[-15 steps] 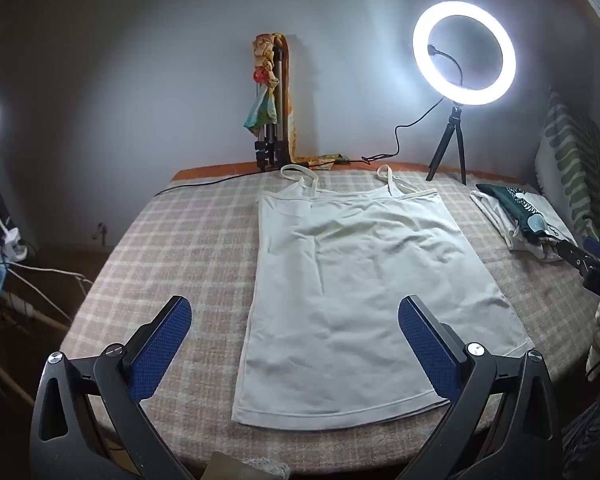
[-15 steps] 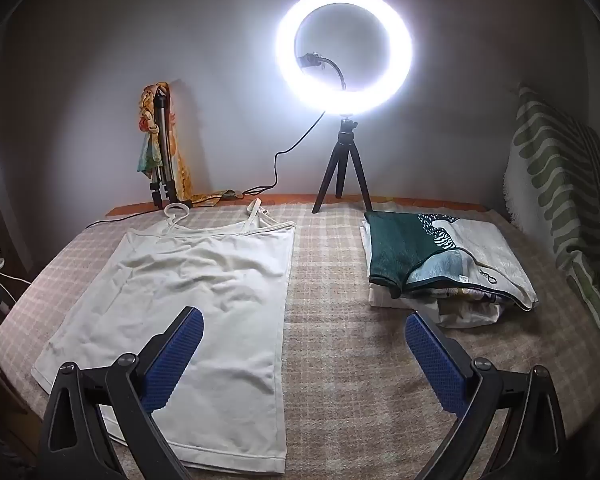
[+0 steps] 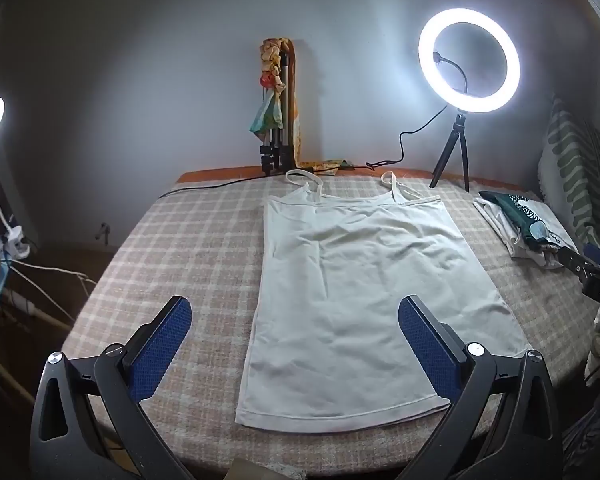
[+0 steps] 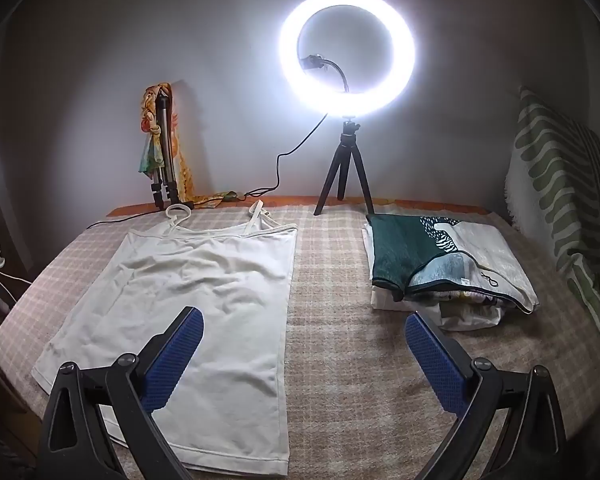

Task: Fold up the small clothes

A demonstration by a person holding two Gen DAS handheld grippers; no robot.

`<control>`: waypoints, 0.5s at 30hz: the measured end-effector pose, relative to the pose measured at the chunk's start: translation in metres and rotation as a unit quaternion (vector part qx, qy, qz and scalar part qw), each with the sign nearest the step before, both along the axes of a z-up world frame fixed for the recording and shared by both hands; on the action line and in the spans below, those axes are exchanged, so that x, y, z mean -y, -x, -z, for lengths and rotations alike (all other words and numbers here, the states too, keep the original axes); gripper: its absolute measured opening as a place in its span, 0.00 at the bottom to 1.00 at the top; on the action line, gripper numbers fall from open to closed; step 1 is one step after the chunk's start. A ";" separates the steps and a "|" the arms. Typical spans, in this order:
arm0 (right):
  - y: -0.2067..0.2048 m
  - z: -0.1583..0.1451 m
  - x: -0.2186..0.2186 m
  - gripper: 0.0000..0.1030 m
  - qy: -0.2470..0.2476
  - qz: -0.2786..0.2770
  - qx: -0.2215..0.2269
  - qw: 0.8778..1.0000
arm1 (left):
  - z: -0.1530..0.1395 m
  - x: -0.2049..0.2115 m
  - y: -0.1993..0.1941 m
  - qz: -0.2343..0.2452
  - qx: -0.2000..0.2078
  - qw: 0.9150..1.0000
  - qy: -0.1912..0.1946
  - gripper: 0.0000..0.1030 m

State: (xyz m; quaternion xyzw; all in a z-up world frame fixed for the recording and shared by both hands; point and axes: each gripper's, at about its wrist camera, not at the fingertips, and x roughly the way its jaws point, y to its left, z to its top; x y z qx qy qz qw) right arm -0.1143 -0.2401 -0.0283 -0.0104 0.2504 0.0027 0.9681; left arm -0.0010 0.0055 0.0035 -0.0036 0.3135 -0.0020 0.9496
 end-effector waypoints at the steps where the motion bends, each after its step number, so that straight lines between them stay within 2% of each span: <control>1: 0.000 0.000 0.000 0.99 0.000 0.000 0.000 1.000 | -0.001 -0.001 -0.002 0.000 -0.001 1.000 -0.001 1.00; 15: 0.001 0.000 0.002 0.99 0.000 -0.001 0.001 1.000 | -0.004 -0.001 -0.001 -0.002 0.003 1.000 -0.002 1.00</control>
